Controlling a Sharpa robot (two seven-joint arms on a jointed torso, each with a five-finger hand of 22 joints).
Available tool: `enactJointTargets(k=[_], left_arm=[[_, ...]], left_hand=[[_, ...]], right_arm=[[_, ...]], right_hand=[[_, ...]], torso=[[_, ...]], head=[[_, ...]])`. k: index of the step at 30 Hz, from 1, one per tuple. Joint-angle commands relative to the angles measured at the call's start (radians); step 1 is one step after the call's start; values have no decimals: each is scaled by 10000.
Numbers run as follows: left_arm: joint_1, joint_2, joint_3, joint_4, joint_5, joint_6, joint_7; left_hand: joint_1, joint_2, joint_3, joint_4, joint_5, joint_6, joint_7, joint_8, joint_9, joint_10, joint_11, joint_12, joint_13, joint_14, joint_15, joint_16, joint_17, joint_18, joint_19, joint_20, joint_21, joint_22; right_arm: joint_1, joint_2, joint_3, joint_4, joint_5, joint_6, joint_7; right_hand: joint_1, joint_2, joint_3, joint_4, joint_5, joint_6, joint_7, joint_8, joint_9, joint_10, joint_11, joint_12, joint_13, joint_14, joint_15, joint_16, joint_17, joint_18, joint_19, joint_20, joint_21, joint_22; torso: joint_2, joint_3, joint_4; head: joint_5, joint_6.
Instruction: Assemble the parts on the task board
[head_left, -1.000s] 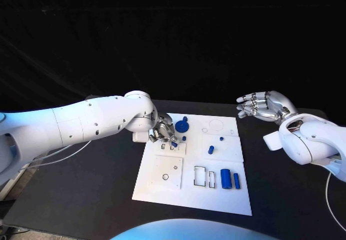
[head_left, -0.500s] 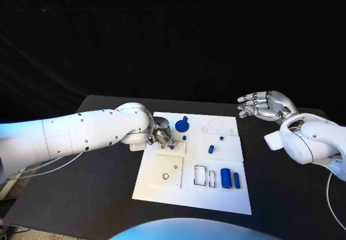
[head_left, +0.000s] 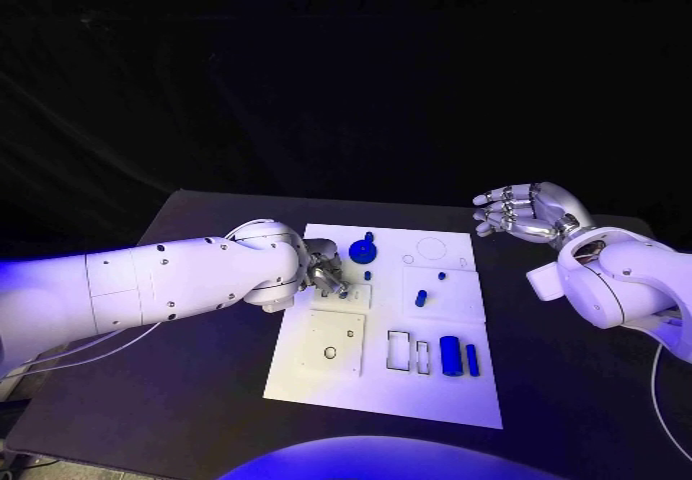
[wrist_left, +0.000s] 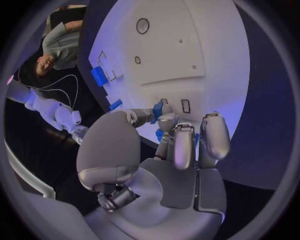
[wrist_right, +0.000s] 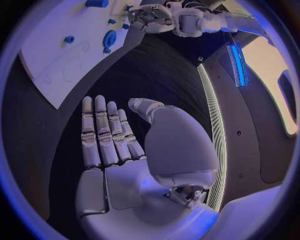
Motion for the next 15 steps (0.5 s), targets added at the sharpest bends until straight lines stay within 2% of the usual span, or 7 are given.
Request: enactJointTargets(k=[1, 15], left_arm=[[-28, 15, 8, 38, -423, -341, 120], [-61, 31, 9, 30, -805, -26, 84]], left_hand=[[-37, -68, 2244, -2157, 50, 119, -19, 31, 185, 100, 18, 53, 33, 638, -63, 42, 862, -56, 74, -1, 46, 28], [-59, -87, 2268, -2147, 37, 160, -39, 46, 195, 179, 0, 127, 143, 645, -77, 56, 887, -68, 109, -11, 79, 84]], right_arm=[[-9, -2, -1, 14, -82, 150, 65], [-43, -1, -3, 2, -71, 175, 65]], right_hand=[[-43, 27, -17, -31, 50, -39, 577, -45, -16, -21, 55, -28, -10, 18, 57, -54, -9, 78, -17, 58, -53, -9], [-79, 43, -28, -13, 73, -31, 577, -44, -21, -20, 56, -17, -33, 25, 59, -72, -15, 80, -20, 64, -58, -36]], torso=[[8, 2, 2], [1, 7, 0]], head=[[-6, -33], [-21, -91]])
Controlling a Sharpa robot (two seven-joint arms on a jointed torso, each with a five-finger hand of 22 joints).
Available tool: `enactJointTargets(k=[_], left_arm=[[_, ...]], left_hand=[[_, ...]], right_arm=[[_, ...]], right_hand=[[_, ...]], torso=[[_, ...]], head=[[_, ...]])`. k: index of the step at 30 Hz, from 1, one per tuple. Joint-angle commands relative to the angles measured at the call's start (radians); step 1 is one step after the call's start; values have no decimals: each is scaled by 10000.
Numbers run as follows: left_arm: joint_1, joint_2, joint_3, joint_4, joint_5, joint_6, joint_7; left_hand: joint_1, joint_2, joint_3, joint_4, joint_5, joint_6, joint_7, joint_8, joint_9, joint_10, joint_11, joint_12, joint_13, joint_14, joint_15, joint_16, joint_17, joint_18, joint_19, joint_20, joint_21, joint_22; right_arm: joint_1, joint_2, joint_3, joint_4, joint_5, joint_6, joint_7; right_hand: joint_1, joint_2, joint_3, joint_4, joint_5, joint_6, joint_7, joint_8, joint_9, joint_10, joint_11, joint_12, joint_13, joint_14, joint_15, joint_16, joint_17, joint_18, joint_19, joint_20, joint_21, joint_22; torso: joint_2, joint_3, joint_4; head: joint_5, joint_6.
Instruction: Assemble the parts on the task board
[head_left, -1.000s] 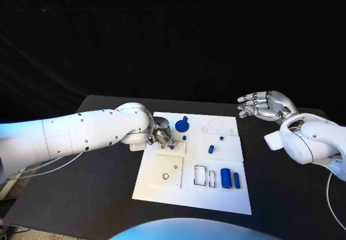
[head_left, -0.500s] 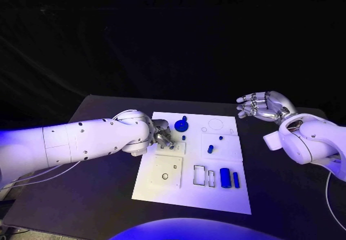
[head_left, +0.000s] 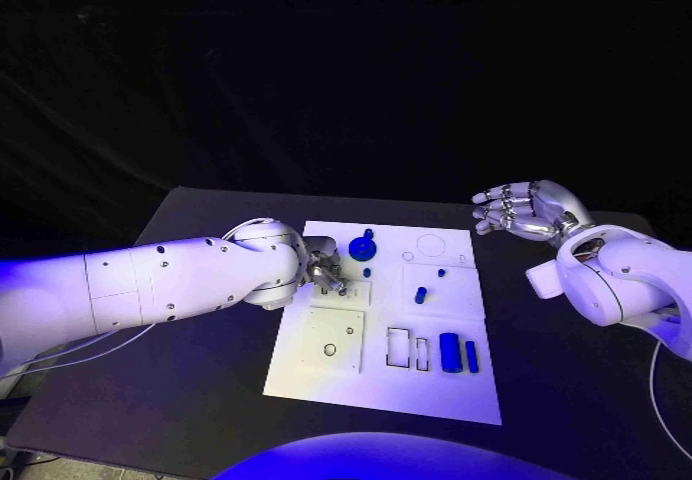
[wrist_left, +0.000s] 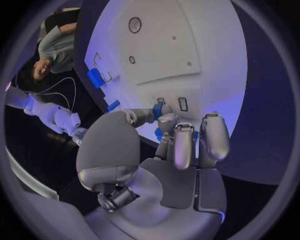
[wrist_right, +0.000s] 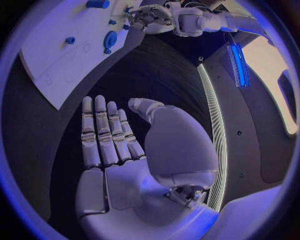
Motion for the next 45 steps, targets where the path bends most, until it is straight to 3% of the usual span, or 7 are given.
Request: enactJointTargets(k=[1, 19, 45], left_arm=[[-8, 24, 5, 20, -325, 107, 80], [-9, 39, 5, 68, -505, 1017, 33], [-5, 120, 8, -28, -352, 993, -1]], left_hand=[[6, -22, 2241, -2175, 40, 89, -43, 45, -7, 108, -1, 80, 49, 645, -77, 57, 888, -69, 73, 25, 39, 14], [-17, -57, 2239, -2169, 17, 152, -77, 76, 12, 178, -31, 135, 90, 654, -100, 72, 911, -81, 106, 12, 71, 70], [-28, -32, 2260, -2152, 18, 180, -91, 84, 18, 200, -43, 147, 99, 645, -114, 57, 873, -79, 99, 4, 68, 62]], right_arm=[[-11, 1, 1, 6, -73, 160, 66], [-24, -3, 0, -2, -66, 195, 51], [-27, 4, 0, 8, -65, 279, 6]], right_hand=[[-79, 43, -28, -14, 33, -31, 577, -44, -10, -20, 56, -17, -16, 25, 59, -34, -15, 79, -19, 64, -59, -17], [-94, 50, -33, -4, 38, -27, 576, -43, -12, -18, 56, -12, -23, 29, 59, -39, -17, 80, -19, 65, -59, -25], [-139, 57, -54, 14, 55, -26, 575, -46, -20, -33, 57, -3, -57, 21, 66, -73, -28, 81, -29, 74, -69, -66]], torso=[[-6, 2, -3], [-3, 4, 6], [-8, 7, -3]], head=[[-1, -13], [-31, -58], [-46, -79]])
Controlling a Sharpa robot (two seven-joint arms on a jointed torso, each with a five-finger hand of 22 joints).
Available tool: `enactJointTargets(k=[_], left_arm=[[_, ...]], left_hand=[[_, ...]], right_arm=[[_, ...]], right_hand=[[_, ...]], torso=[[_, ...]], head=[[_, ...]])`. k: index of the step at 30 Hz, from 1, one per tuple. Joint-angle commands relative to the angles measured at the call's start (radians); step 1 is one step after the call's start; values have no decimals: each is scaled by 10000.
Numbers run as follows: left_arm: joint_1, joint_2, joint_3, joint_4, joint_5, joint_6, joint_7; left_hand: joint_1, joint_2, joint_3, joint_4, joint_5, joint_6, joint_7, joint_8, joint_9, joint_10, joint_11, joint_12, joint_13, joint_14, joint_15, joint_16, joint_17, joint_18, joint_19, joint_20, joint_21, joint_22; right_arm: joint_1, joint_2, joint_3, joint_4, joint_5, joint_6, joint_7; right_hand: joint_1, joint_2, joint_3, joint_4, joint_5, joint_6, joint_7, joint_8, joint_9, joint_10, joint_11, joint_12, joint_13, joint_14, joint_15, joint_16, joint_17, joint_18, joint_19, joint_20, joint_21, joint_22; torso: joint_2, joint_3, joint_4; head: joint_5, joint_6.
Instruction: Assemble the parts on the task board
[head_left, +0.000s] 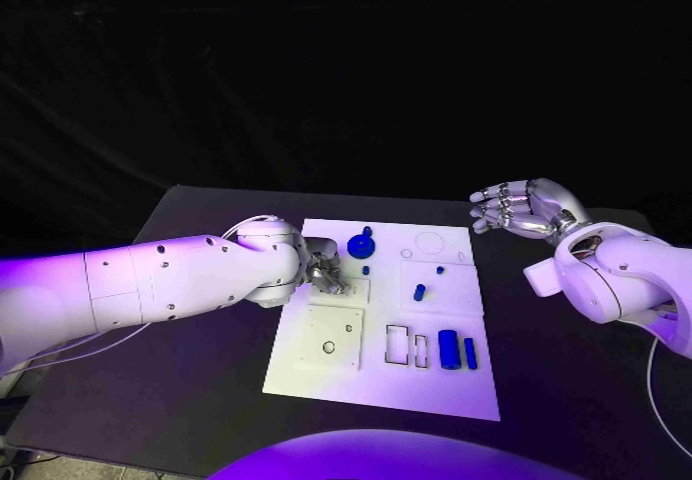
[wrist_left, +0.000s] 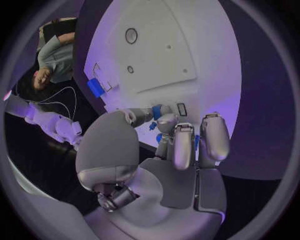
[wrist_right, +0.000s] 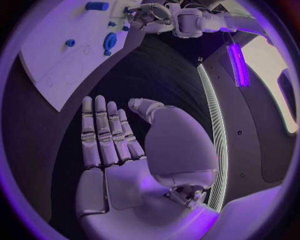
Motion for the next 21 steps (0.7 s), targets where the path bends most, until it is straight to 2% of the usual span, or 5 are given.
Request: enactJointTargets(k=[1, 8, 13, 21], left_arm=[[-11, 57, -7, -43, 140, 248, 13], [-6, 142, -4, -108, 259, 436, -6], [-2, 195, -1, -150, 278, 492, -16], [6, 272, 38, -281, 312, 671, -41]], left_hand=[[73, 70, 2232, -2178, 58, 15, -34, 41, -25, 91, -12, 47, 12, 615, -75, 19, 875, -77, 24, 4, 27, -5], [35, 105, 2205, -2127, 22, -1, -33, 9, -34, 139, -12, 90, 78, 635, -80, 57, 954, -104, 98, -6, 92, 119], [-53, 246, 2157, -1983, -18, 14, -43, -23, -39, 161, -17, 105, 84, 638, -84, 67, 963, -111, 113, -18, 110, 152], [-76, 319, 2134, -1929, -52, -2, -42, -44, -40, 156, -15, 98, 61, 634, -84, 61, 946, -110, 108, -21, 107, 149]], right_arm=[[-6, 5, 1, 9, -70, 175, 26], [-6, 8, 1, 4, -70, 191, 28], [-6, 3, 1, 4, -70, 178, 23], [-7, -4, 1, 4, -70, 186, 10]], right_hand=[[-101, 19, -54, 14, 55, -26, 575, -46, -11, -33, 57, -3, -8, 21, 66, -34, -12, 81, -29, 74, -69, -8], [-103, 31, -53, 13, 61, -13, 568, -39, -11, -33, 53, 3, -19, 16, 66, -47, -16, 82, -34, 77, -73, -23], [-110, 31, -58, 11, 64, -4, 565, -34, -12, -34, 52, 10, -31, 1, 70, -66, -23, 80, -47, 81, -80, -41], [-110, 31, -58, 11, 64, -4, 565, -34, -12, -34, 52, 10, -31, 1, 70, -66, -23, 80, -47, 81, -80, -41]], torso=[[0, 0, -2], [-2, -1, -3], [-1, -1, -10], [-2, -3, -2]], head=[[-3, -6], [-39, -27], [-39, -28], [-56, -37]])
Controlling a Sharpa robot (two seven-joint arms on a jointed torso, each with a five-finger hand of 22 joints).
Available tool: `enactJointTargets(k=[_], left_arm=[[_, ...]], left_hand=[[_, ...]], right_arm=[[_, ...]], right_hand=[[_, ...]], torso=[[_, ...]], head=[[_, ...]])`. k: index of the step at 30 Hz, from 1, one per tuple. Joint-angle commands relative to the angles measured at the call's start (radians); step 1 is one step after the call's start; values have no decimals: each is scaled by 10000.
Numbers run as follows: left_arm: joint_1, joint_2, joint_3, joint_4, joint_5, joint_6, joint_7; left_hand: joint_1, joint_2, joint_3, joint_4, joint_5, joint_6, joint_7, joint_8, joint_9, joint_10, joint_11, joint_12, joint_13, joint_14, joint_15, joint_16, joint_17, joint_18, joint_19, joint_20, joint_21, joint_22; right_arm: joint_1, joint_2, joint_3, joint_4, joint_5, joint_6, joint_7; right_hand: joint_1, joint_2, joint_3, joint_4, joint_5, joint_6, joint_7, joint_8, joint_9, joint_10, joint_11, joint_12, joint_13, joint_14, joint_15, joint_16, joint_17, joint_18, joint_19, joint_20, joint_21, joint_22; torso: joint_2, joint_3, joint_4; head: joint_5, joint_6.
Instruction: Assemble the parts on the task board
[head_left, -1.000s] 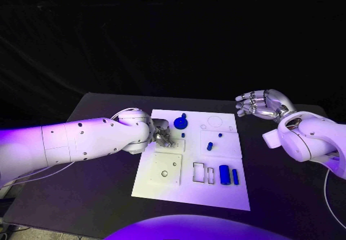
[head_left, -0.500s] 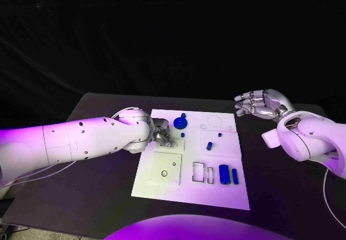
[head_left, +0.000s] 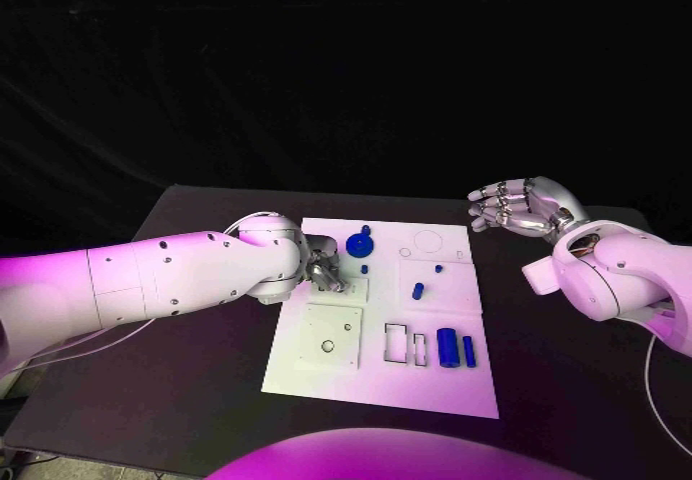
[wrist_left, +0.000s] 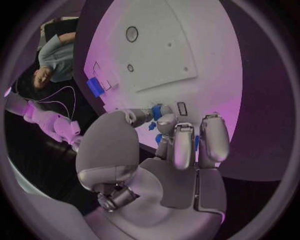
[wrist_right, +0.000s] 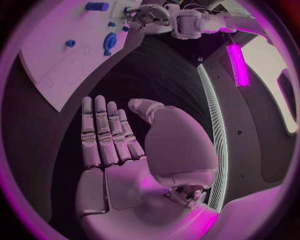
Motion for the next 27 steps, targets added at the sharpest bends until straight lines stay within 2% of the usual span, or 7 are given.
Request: enactJointTargets(k=[1, 6, 14, 24, 27], left_arm=[[-32, 86, -12, -30, 157, 402, 15], [-19, 146, 8, -112, 206, 513, -2], [-3, 196, 17, -206, 254, 698, -24], [20, 254, 20, -290, 341, 943, -43], [24, 271, 20, -309, 380, 983, -44]], left_hand=[[0, 109, 2065, -1998, -42, -17, -64, -42, 17, 84, -13, 48, -15, 666, -53, 62, 947, -110, 72, 15, 30, 6], [-19, 235, 2024, -1935, -89, -30, -58, -58, 23, 66, -8, 35, -50, 666, -49, 64, 948, -109, 63, 13, 24, 0], [-110, 440, 1904, -1765, -189, -32, -50, -62, 53, 49, 6, 41, -63, 665, -37, 70, 953, -110, 56, 20, 20, 5], [-204, 511, 1738, -1600, -256, -14, -54, -62, 75, 40, 8, 63, -51, 668, -31, 82, 973, -110, 46, 29, 10, 1], [-306, 438, 1490, -1453, -265, 7, -74, -73, 88, 45, -2, 93, -28, 669, -35, 88, 979, -109, 41, 35, 1, 0]], right_arm=[[-5, 2, 1, 7, -70, 159, 13], [-6, 4, 1, 2, -70, 170, 5], [-18, 7, 0, -19, -70, 181, -6], [-38, 8, -4, -30, -70, 192, -17], [-40, 8, -4, -32, -70, 192, -18]], right_hand=[[-71, -12, -60, 8, 65, -2, 565, -34, -14, -36, 52, 12, -14, -6, 72, -75, -18, 80, -17, 46, -47, -17], [-71, -12, -61, 8, 65, -2, 565, -34, -15, -37, 52, 12, -16, -8, 72, -77, -19, 80, -19, 46, -48, -20], [-71, -12, -61, 8, 65, -2, 565, -34, -15, -37, 52, 12, -16, -8, 72, -77, -19, 80, -19, 46, -48, -20], [-71, -10, -62, 0, 69, 2, 565, -32, -17, -41, 52, 18, -30, -16, 74, -94, -24, 81, -31, 50, -53, -40], [-71, -10, -62, 0, 69, 2, 565, -32, -17, -41, 52, 18, -30, -16, 74, -94, -24, 81, -31, 50, -53, -40]], torso=[[-2, -3, 4], [-3, -1, 11], [3, -5, 14], [-5, -1, 11], [-5, -2, 14]], head=[[-3, 0], [-14, -45], [-14, -50], [-16, -87], [-21, -81]])
